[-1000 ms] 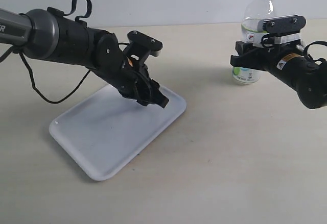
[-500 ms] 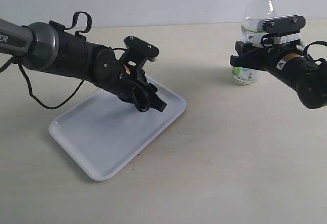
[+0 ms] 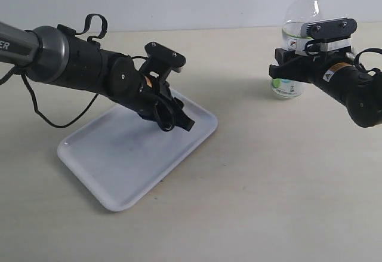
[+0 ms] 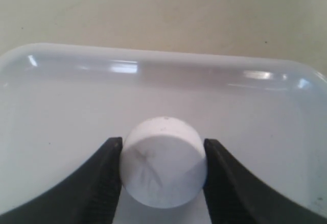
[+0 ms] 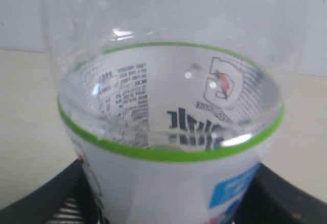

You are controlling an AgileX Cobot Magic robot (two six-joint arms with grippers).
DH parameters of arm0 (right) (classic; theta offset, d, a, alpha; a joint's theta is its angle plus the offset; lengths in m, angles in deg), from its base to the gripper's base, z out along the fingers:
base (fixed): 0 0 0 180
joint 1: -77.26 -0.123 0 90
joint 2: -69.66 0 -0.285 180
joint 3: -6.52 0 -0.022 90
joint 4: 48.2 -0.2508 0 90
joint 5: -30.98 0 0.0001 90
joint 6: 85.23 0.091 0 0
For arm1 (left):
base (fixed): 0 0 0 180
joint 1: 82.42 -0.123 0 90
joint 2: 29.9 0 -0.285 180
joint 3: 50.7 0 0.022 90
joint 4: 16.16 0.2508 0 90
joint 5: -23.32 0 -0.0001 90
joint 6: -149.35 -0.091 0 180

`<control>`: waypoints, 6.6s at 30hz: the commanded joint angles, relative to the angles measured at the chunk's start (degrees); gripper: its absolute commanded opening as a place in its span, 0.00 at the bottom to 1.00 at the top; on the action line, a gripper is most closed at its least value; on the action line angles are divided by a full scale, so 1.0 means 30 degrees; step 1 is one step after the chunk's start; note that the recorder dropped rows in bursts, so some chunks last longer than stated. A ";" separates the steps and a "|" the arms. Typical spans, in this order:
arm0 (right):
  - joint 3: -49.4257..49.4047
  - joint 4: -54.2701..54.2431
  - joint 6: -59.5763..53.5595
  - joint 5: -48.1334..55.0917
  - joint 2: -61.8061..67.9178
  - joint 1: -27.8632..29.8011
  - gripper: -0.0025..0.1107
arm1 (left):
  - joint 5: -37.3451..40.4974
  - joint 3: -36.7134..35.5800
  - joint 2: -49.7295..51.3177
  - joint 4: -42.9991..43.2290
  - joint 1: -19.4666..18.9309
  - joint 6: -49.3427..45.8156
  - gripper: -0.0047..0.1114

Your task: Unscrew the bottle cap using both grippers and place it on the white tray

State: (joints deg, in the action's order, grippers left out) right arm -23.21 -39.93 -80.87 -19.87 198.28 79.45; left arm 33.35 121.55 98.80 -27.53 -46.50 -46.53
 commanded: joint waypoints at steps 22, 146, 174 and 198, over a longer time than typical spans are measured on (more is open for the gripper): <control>0.0143 -0.0050 0.0068 -0.0033 -0.0014 0.0088 0.02 | 0.0550 -0.0104 0.0305 -0.0044 0.0011 -0.0575 0.61; -0.8611 0.2254 0.4282 1.4036 -1.5044 -0.0079 0.77 | -1.9638 -1.6194 -1.2798 -0.0922 0.2892 0.0918 0.04; -0.8611 0.2258 0.4282 1.4036 -1.5044 -0.0079 0.77 | -0.2925 -1.8764 -3.1562 -0.2221 -0.4875 0.1870 0.04; -0.8611 0.2219 0.4282 1.4131 -1.5044 -0.0079 0.77 | -0.1885 -2.2031 -3.9146 0.0646 -0.7681 0.2854 0.04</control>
State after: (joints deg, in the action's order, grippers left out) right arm -48.87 -33.47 -68.01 22.98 153.51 79.35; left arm 26.01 56.47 -16.12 -30.36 -69.17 -40.18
